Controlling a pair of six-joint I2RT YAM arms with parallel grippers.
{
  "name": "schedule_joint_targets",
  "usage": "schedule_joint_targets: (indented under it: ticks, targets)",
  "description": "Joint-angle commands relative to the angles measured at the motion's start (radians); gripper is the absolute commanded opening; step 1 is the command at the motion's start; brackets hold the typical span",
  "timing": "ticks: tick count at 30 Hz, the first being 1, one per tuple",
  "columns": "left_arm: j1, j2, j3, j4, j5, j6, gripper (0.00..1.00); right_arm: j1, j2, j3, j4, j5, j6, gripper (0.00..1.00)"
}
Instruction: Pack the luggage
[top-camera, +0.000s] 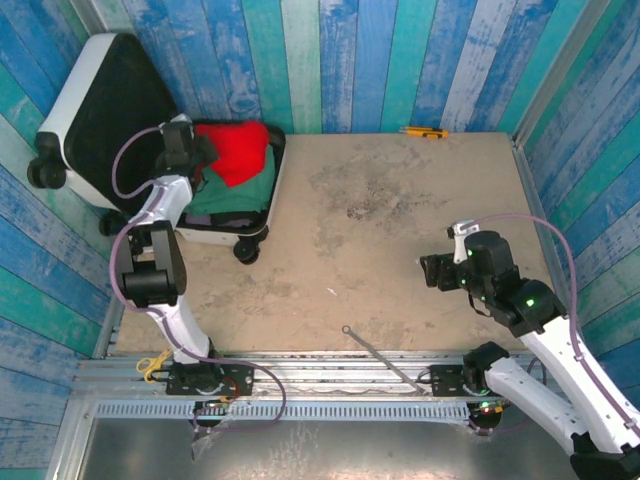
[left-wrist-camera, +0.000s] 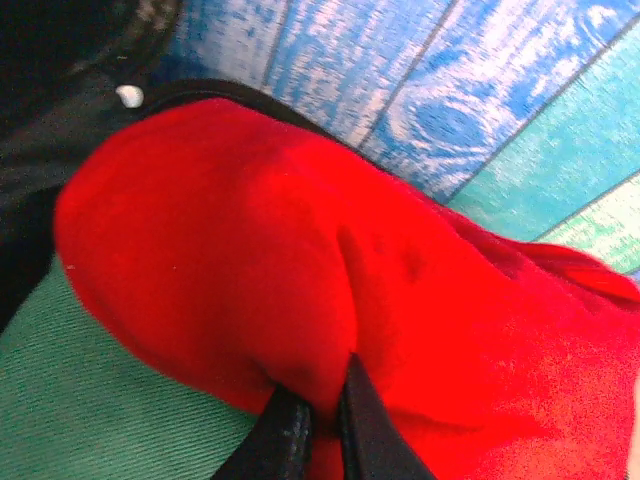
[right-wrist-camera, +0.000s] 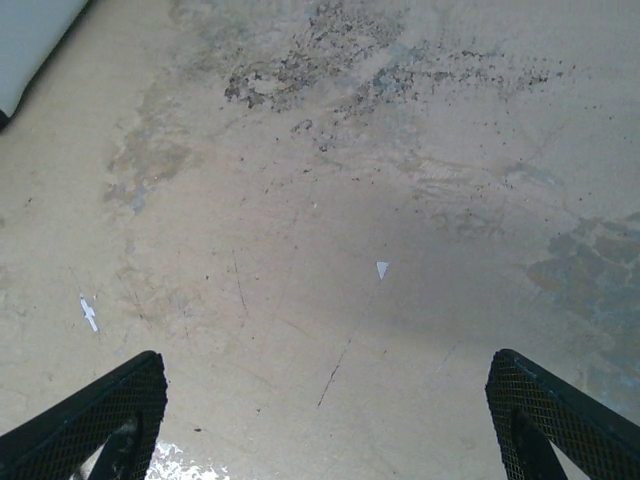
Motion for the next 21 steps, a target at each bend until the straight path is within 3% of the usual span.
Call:
schedule_joint_targets:
  ticks: [1, 2, 3, 5, 14, 17, 21]
  targets:
    - [0.037, -0.144, -0.073, 0.056, -0.076, -0.038, 0.12, -0.004, -0.017, -0.019, 0.013, -0.004, -0.013, 0.86]
    - [0.049, -0.163, -0.1, 0.065, -0.078, -0.047, 0.31, -0.004, -0.02, -0.019, 0.014, -0.007, -0.014, 0.86]
    - [0.058, -0.181, -0.12, 0.065, -0.083, -0.056, 0.57, -0.003, -0.022, -0.02, 0.014, -0.01, -0.016, 0.86]
    - [0.069, -0.219, -0.157, 0.063, -0.086, -0.075, 0.94, -0.003, -0.027, -0.019, 0.015, -0.015, -0.02, 0.86]
    - [0.07, -0.396, -0.27, 0.055, -0.008, -0.195, 0.94, -0.002, -0.055, -0.027, 0.019, -0.021, -0.019, 0.88]
    - [0.079, -0.366, -0.2, -0.075, -0.029, -0.276, 0.94, -0.002, -0.053, -0.029, 0.022, -0.025, -0.02, 0.89]
    - [0.117, -0.278, -0.107, -0.16, 0.031, -0.418, 0.94, -0.003, -0.043, -0.027, 0.022, -0.029, -0.019, 0.89]
